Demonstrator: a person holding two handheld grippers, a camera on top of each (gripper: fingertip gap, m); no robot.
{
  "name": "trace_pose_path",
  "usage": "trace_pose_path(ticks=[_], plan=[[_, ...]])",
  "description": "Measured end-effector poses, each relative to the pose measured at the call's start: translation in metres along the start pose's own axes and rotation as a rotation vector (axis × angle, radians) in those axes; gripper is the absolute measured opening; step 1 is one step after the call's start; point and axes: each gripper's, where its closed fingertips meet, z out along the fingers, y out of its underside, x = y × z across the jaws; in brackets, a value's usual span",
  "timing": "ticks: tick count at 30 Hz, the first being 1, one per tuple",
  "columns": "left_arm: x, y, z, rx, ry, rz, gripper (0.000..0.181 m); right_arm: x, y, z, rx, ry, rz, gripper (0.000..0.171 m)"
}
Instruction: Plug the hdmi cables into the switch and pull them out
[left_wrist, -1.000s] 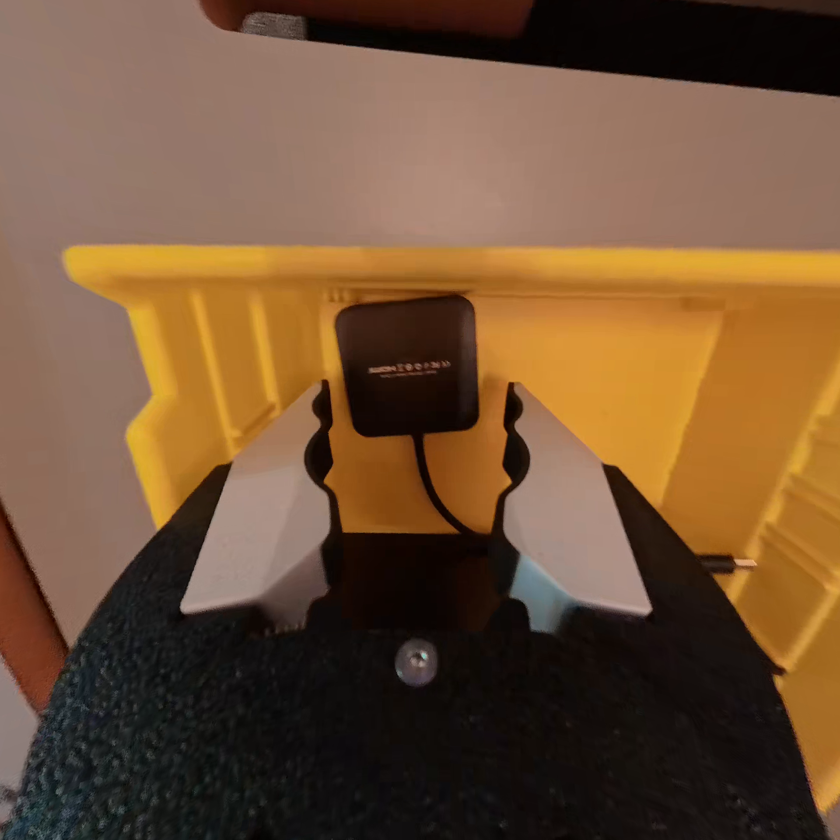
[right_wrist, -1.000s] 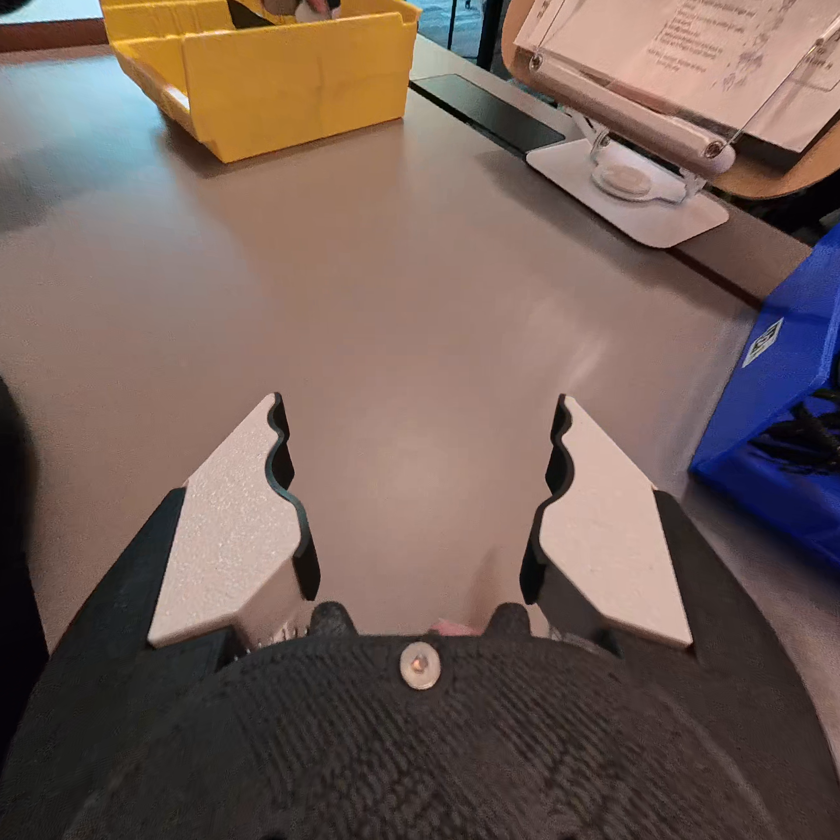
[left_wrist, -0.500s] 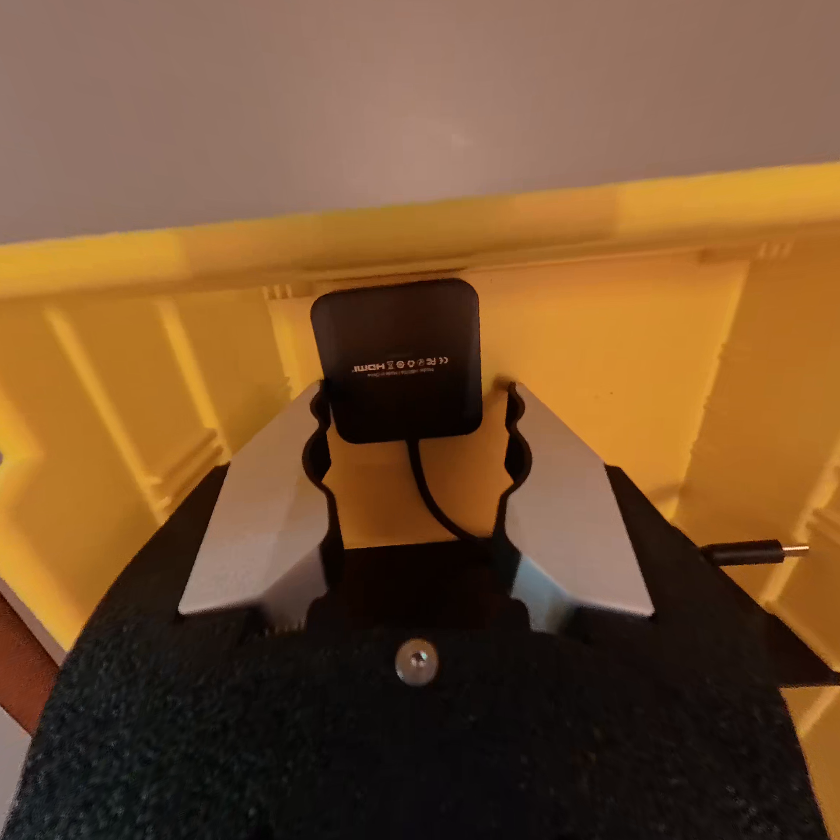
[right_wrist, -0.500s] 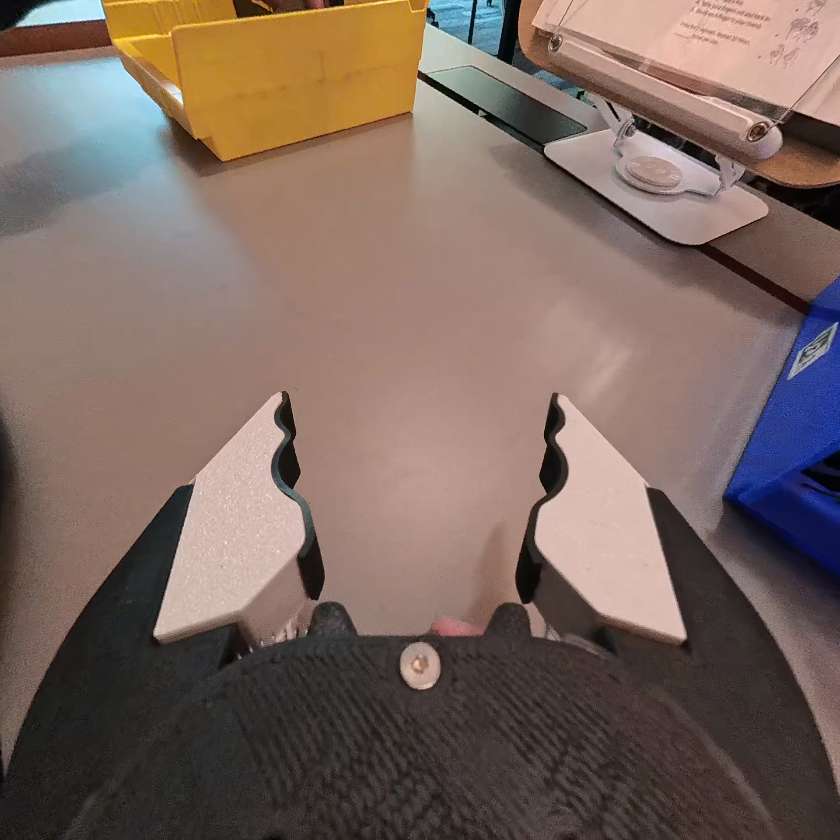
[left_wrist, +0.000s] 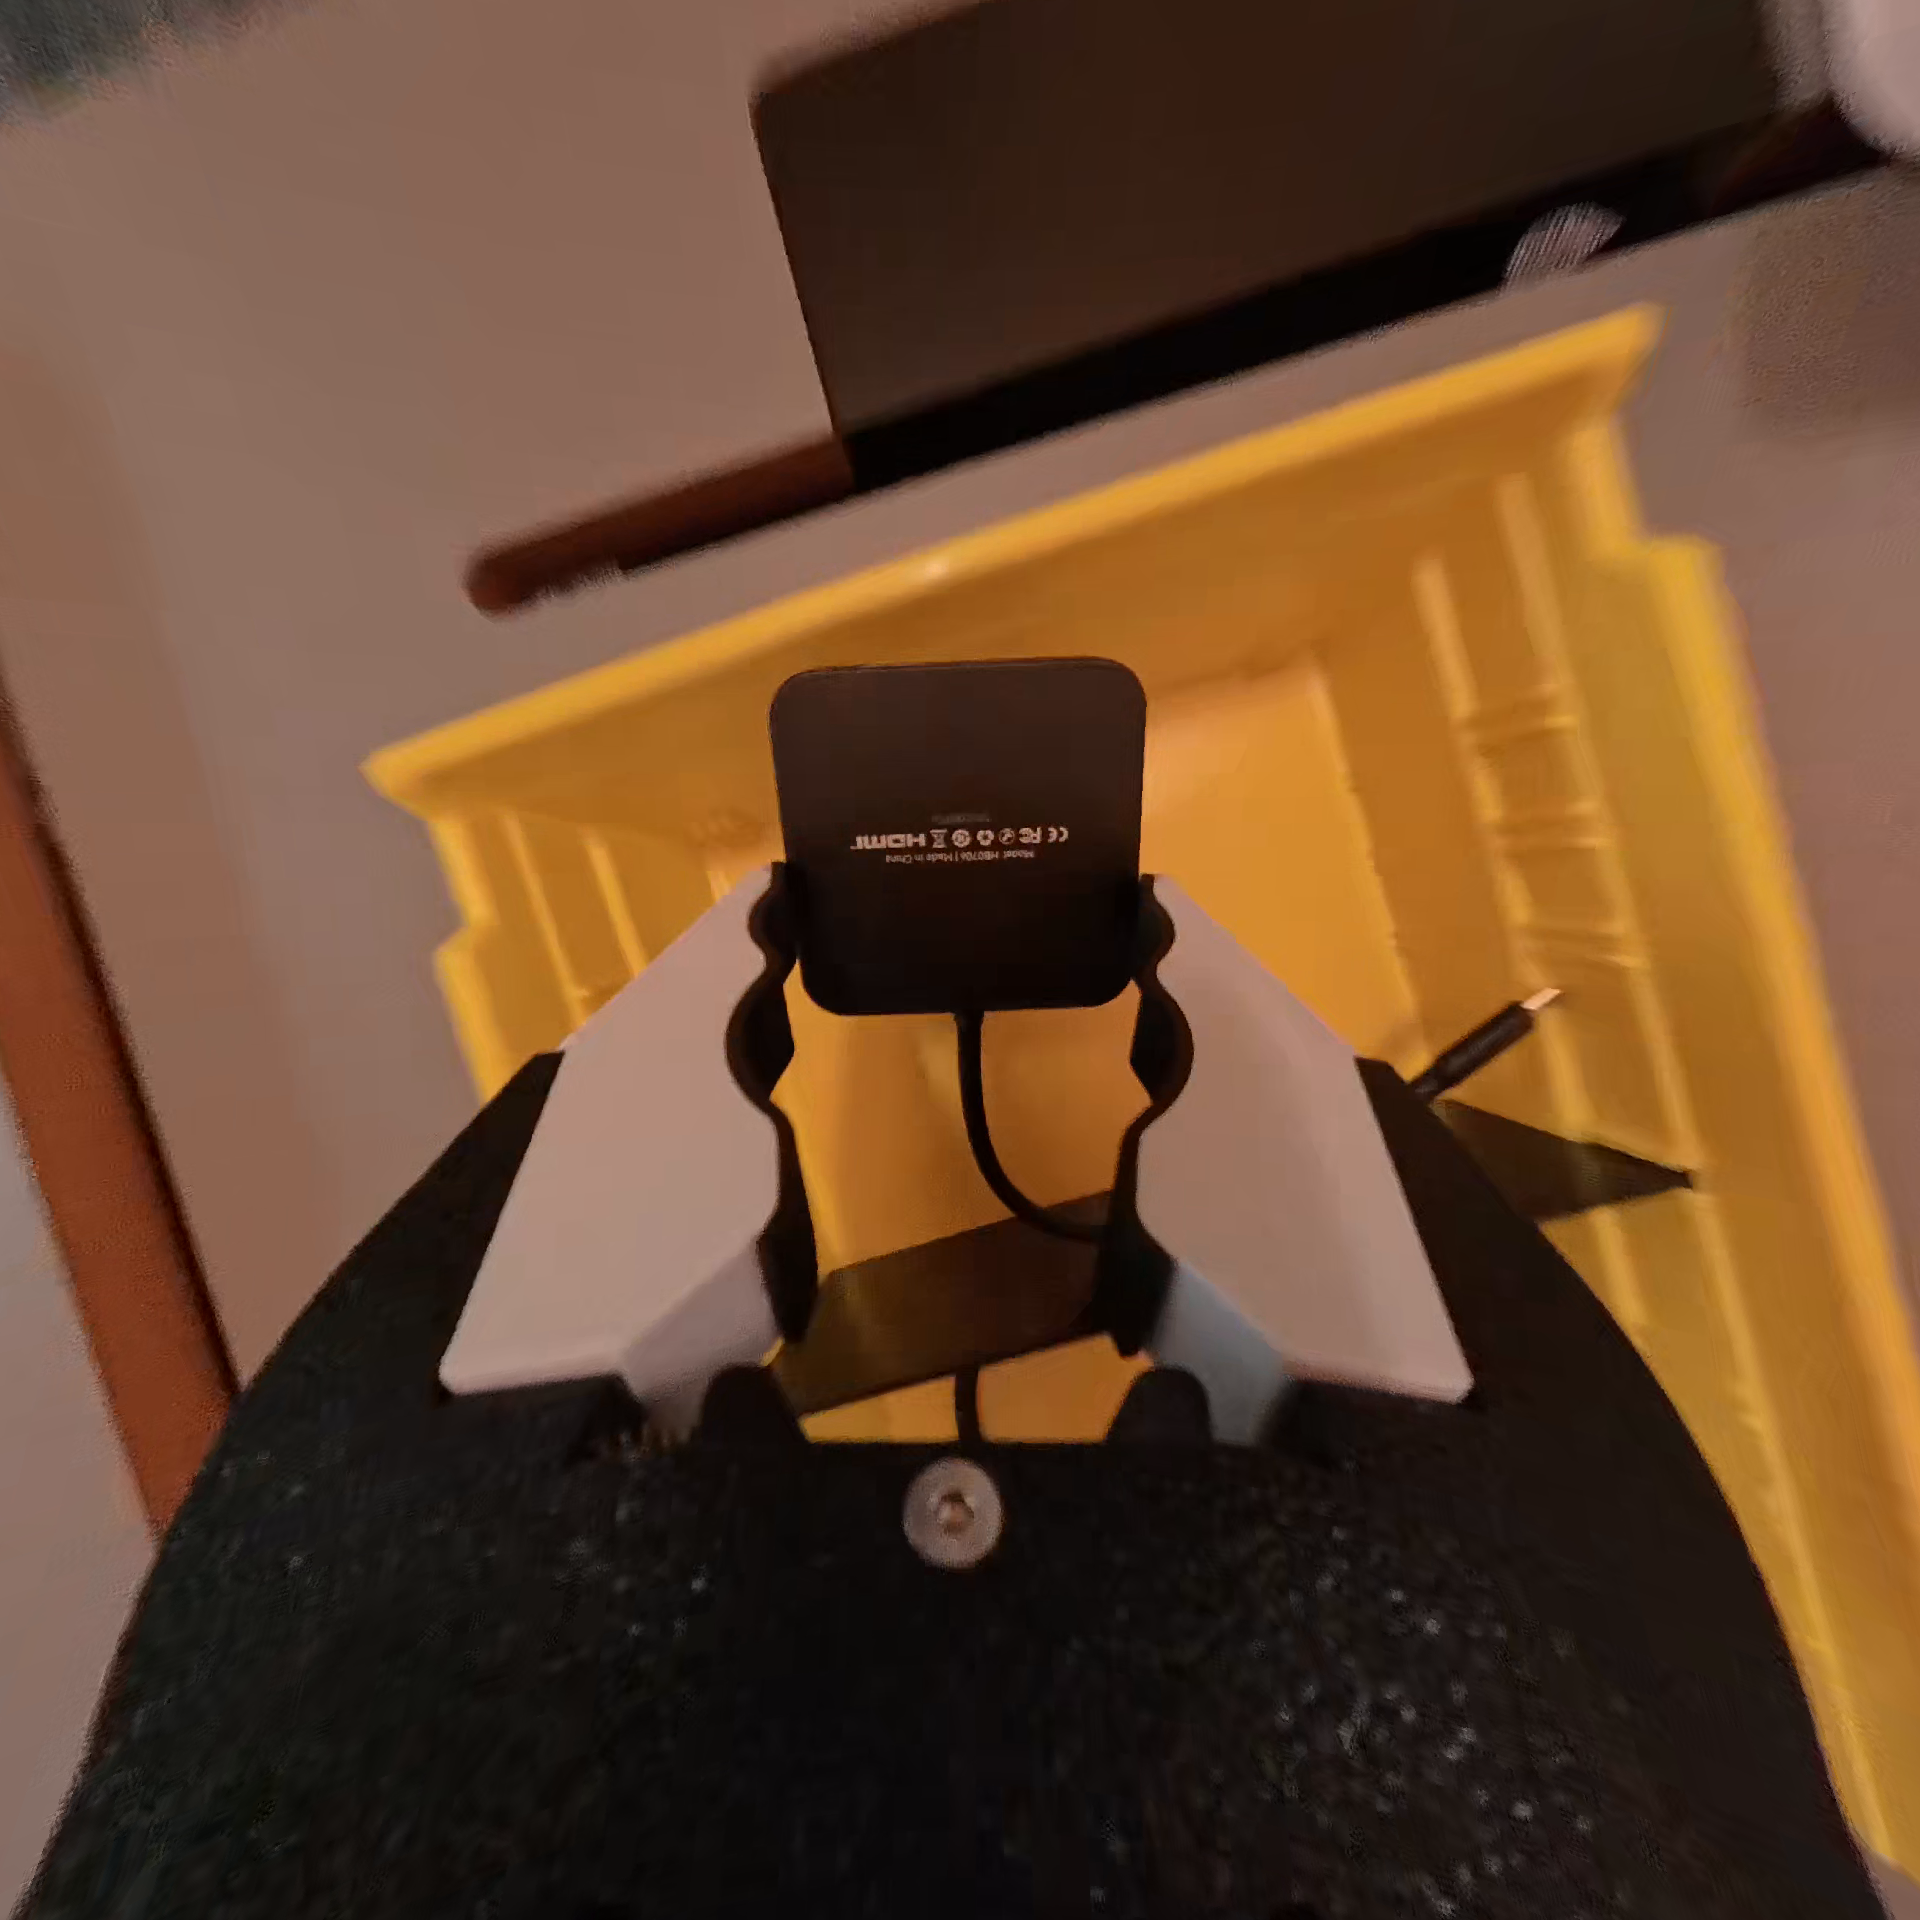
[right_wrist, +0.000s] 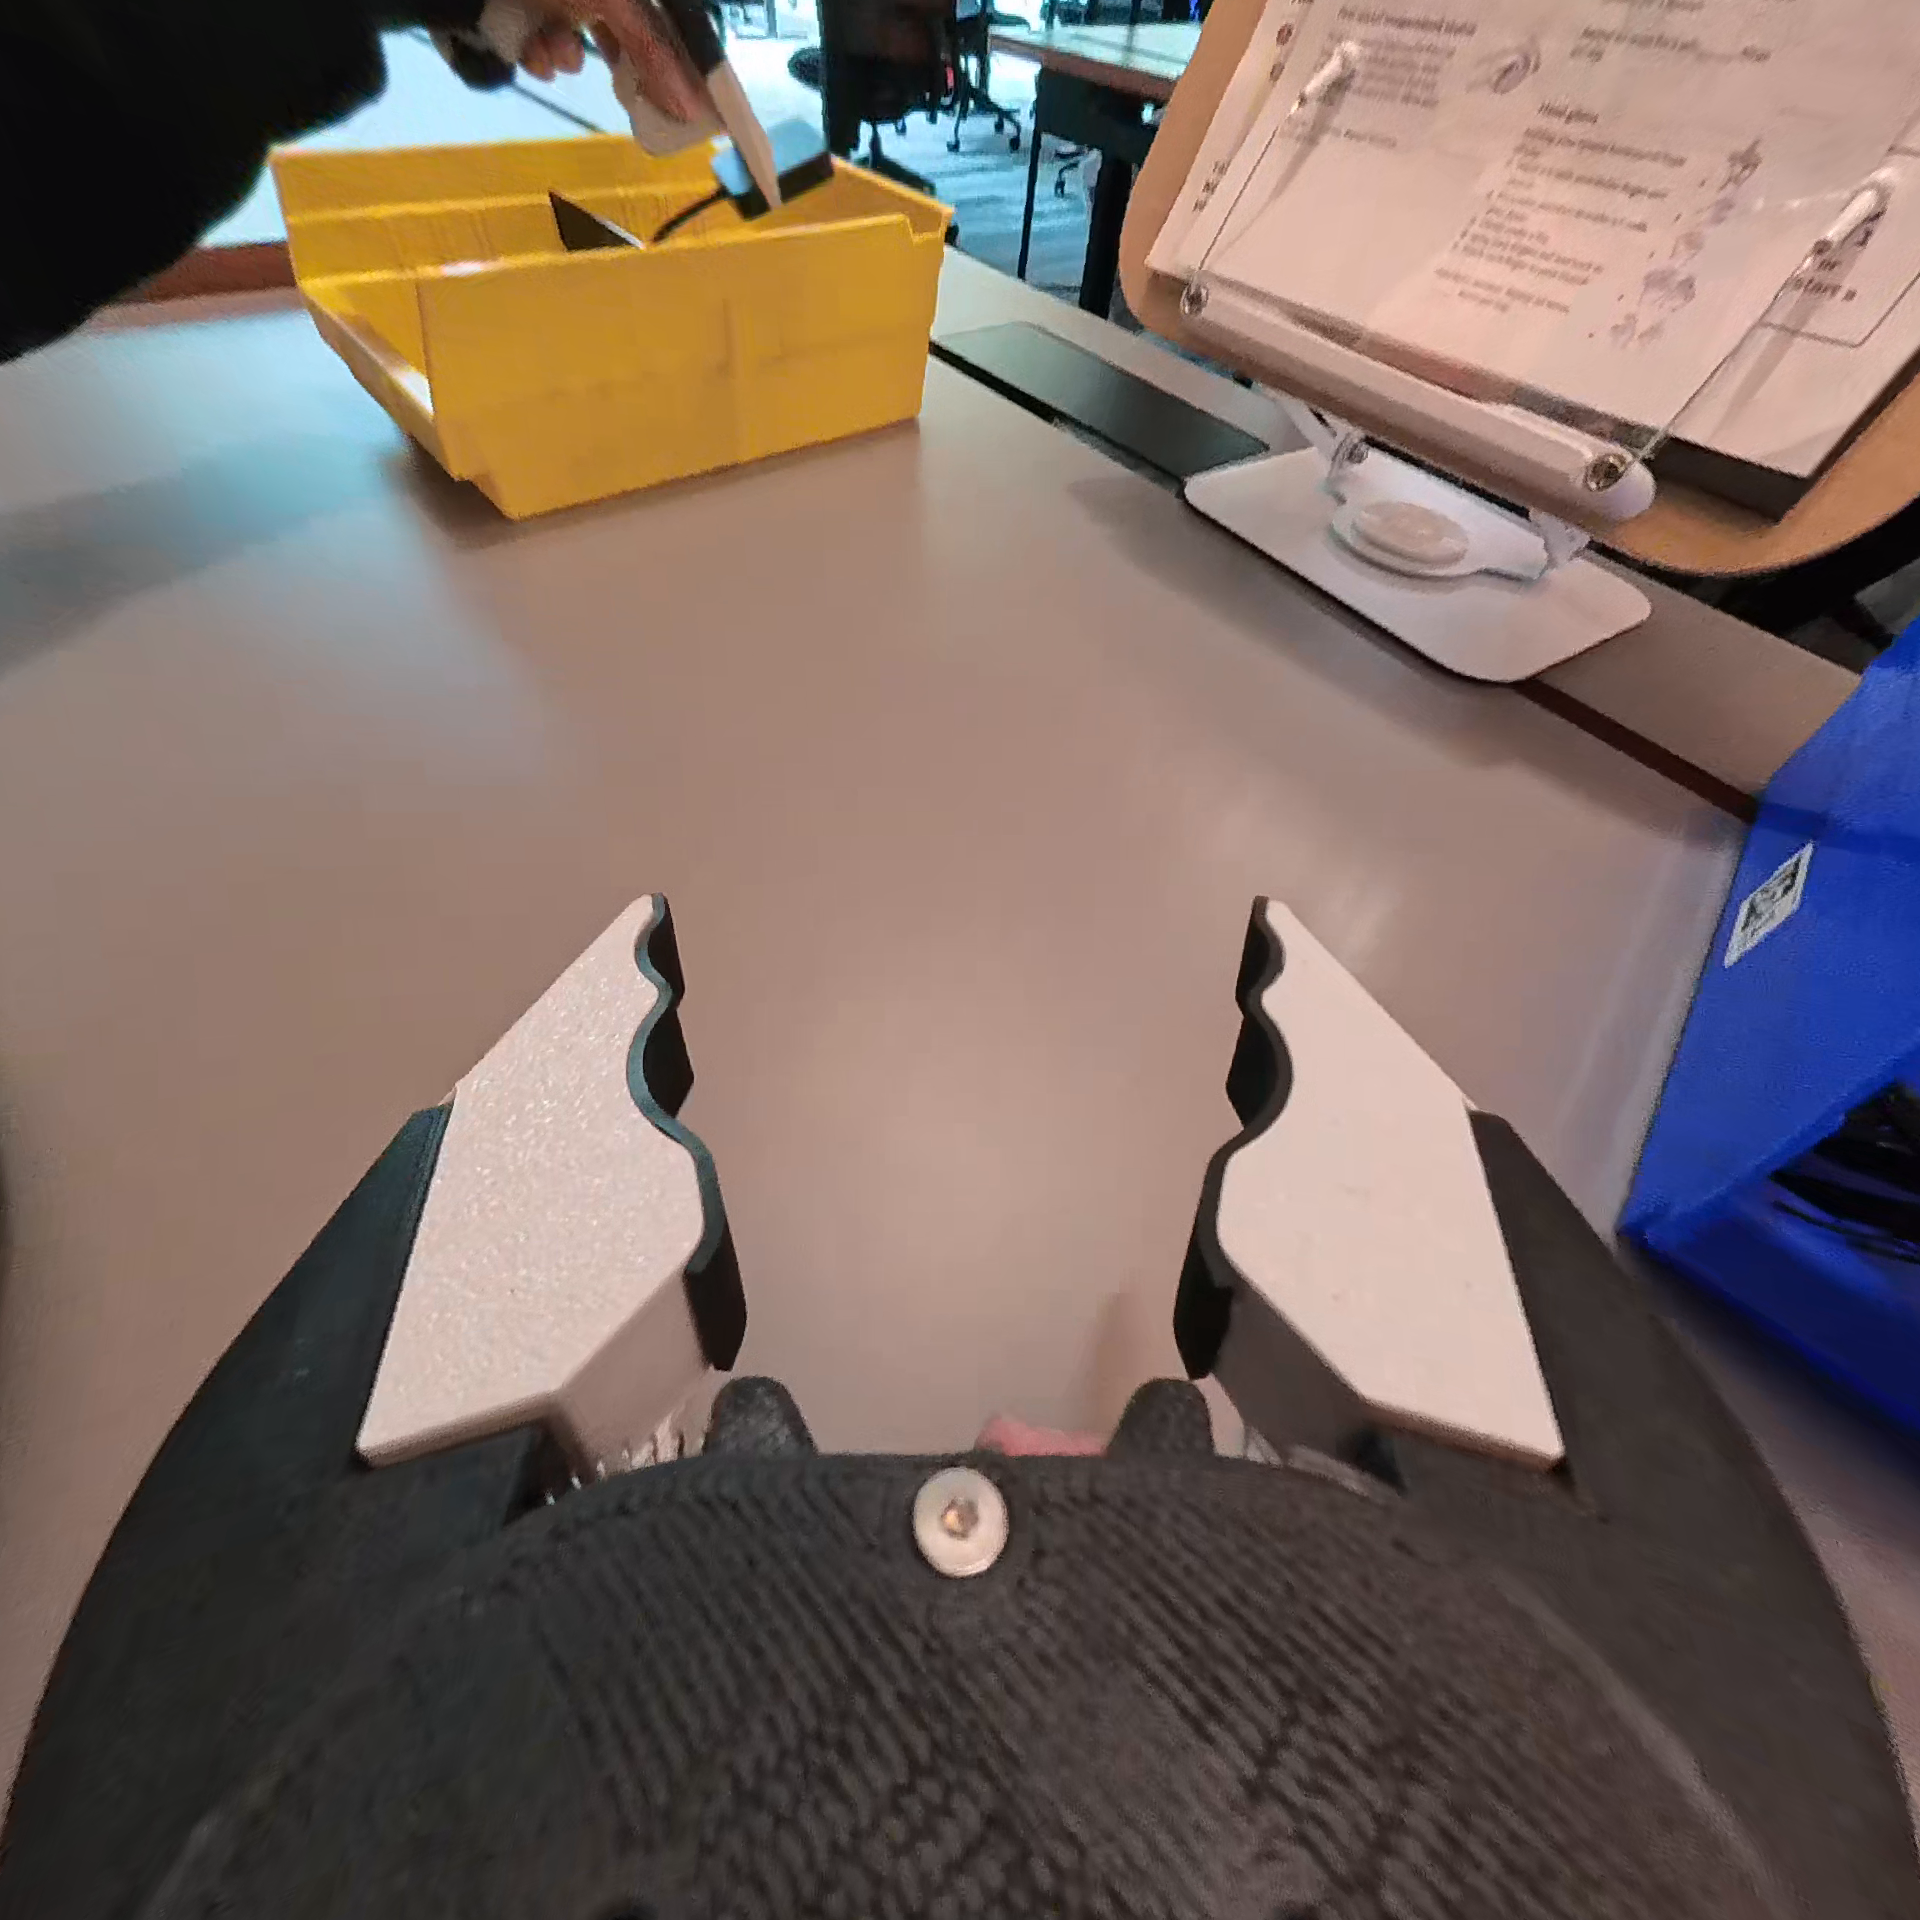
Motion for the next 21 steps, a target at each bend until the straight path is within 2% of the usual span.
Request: trace_pose_path(ticks=[1,4,7,10,14,17,21], plan=[[0.004,-0.012,-0.018,0.067,0.008,0.016,0.063,-0.001,-0.004,0.003,0.014,-0.008,0.003,0.107],[0.027,-0.05,-0.082,0.302,0.097,0.039,0.062,-0.003,-0.02,0.017,0.057,-0.003,-0.012,0.107],[0.071,-0.076,-0.146,0.499,0.26,0.071,0.063,-0.007,-0.049,0.036,0.135,0.019,-0.076,0.111],[0.126,-0.082,-0.193,0.596,0.418,0.156,0.063,-0.015,-0.084,0.056,0.211,0.039,-0.241,0.111],[0.196,-0.081,-0.243,0.696,0.617,0.23,0.063,-0.01,-0.134,0.072,0.289,0.16,-0.495,0.112],[0.255,-0.065,-0.262,0.682,0.848,0.271,0.063,-0.016,-0.171,0.076,0.382,0.175,-0.572,0.116],[0.324,-0.028,-0.24,0.568,1.139,0.24,0.062,-0.043,-0.206,0.073,0.565,0.043,-0.56,0.115]])
